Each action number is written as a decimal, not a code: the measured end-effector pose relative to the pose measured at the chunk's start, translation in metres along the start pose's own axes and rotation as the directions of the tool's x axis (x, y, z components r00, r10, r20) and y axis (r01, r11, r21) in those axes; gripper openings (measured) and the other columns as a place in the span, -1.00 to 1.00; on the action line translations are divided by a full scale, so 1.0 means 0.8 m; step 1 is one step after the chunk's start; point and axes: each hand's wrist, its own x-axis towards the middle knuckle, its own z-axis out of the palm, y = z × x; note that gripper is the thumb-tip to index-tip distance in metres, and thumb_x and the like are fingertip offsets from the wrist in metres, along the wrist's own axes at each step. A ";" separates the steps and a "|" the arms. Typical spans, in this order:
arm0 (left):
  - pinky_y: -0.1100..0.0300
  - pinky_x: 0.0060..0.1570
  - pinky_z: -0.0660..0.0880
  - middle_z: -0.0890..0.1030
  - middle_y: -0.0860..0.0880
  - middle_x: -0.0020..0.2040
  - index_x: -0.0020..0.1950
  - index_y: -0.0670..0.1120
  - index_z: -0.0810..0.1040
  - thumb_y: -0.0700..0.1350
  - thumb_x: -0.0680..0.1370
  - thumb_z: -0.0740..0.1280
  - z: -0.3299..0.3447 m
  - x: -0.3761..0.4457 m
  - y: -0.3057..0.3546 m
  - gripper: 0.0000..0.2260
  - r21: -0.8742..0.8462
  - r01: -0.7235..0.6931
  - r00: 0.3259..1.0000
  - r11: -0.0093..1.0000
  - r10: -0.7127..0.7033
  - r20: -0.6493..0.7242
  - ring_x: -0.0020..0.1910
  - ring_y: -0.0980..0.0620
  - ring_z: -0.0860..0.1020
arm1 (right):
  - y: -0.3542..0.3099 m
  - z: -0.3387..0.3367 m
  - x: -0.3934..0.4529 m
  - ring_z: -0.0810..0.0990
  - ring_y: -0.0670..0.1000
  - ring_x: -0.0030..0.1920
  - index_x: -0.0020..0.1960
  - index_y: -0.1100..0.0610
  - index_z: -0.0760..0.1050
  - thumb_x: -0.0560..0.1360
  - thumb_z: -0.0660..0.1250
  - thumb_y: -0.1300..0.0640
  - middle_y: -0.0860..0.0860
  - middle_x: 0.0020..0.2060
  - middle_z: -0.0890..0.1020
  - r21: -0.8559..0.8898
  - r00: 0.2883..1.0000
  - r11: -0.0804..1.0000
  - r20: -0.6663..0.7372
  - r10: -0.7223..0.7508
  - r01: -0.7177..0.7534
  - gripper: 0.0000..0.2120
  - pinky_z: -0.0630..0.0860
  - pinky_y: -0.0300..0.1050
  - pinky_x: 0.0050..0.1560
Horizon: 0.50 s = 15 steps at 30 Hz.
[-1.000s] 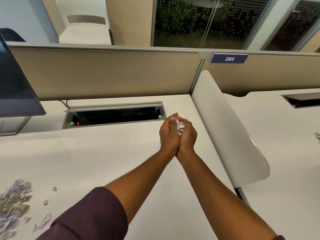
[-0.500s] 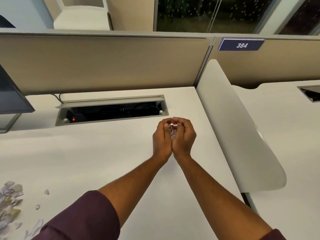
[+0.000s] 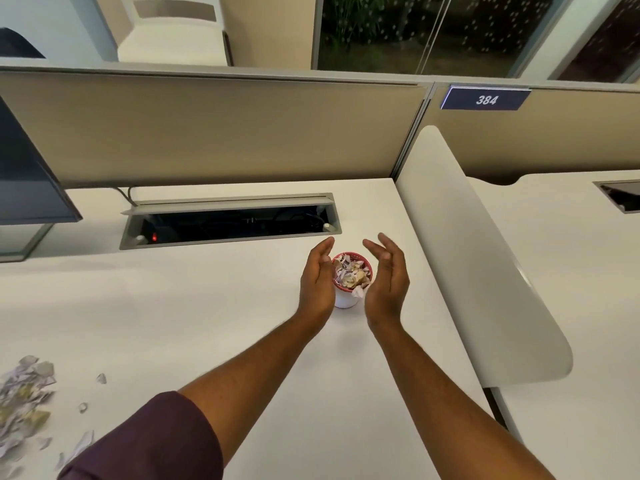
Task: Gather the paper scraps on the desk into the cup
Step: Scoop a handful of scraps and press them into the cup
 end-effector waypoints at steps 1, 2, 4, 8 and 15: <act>0.59 0.06 0.38 0.39 0.13 0.45 0.53 0.02 0.32 -0.13 0.72 0.07 -0.008 0.000 -0.004 -0.64 0.043 -0.004 0.999 0.999 0.002 0.050 0.44 0.10 0.37 | -0.002 -0.008 -0.002 0.63 -0.07 0.24 0.32 0.11 0.55 0.68 0.10 0.08 0.02 0.17 0.69 -0.069 0.997 0.995 0.014 -0.070 0.071 -0.66 0.60 -0.17 0.21; 0.53 0.17 0.36 0.34 0.10 0.51 0.55 0.05 0.27 -0.15 0.71 0.12 -0.017 -0.001 -0.009 -0.61 0.092 -0.013 0.994 0.996 0.003 0.107 0.49 0.08 0.31 | -0.002 -0.015 -0.007 0.63 -0.04 0.21 0.24 0.13 0.60 0.64 0.14 0.11 0.01 0.14 0.68 -0.142 0.987 0.977 0.049 -0.151 0.156 -0.69 0.62 -0.11 0.19; 0.28 0.38 0.29 0.22 0.08 0.59 0.58 0.10 0.18 -0.18 0.66 0.25 -0.032 -0.002 -0.017 -0.47 0.225 -0.039 0.977 0.974 -0.010 0.211 0.54 0.07 0.23 | 0.003 -0.026 -0.024 0.61 -0.01 0.18 0.16 0.16 0.62 0.57 0.24 0.18 0.04 0.12 0.65 -0.287 0.940 0.897 0.162 -0.302 0.337 -0.75 0.64 -0.04 0.14; 0.23 0.39 0.15 0.12 0.07 0.63 0.60 0.08 0.08 0.01 0.53 0.44 -0.038 0.000 -0.017 -0.25 0.403 -0.121 0.937 0.907 -0.030 0.349 0.52 0.13 0.17 | 0.024 -0.040 -0.061 0.56 0.07 0.26 0.24 0.20 0.59 0.48 0.42 0.19 0.11 0.22 0.63 -0.510 0.866 0.701 0.328 -0.377 0.498 -0.67 0.60 -0.09 0.23; 0.47 0.33 0.21 0.24 0.05 0.59 0.59 0.03 0.16 0.09 0.49 0.46 -0.026 0.006 -0.014 -0.24 0.378 -0.156 0.923 0.913 -0.002 0.385 0.54 0.01 0.28 | 0.023 -0.046 -0.048 0.67 0.16 0.18 0.19 0.31 0.65 0.70 0.17 -0.03 0.20 0.16 0.69 -0.526 0.818 0.626 0.358 -0.451 0.576 -0.55 0.64 0.00 0.23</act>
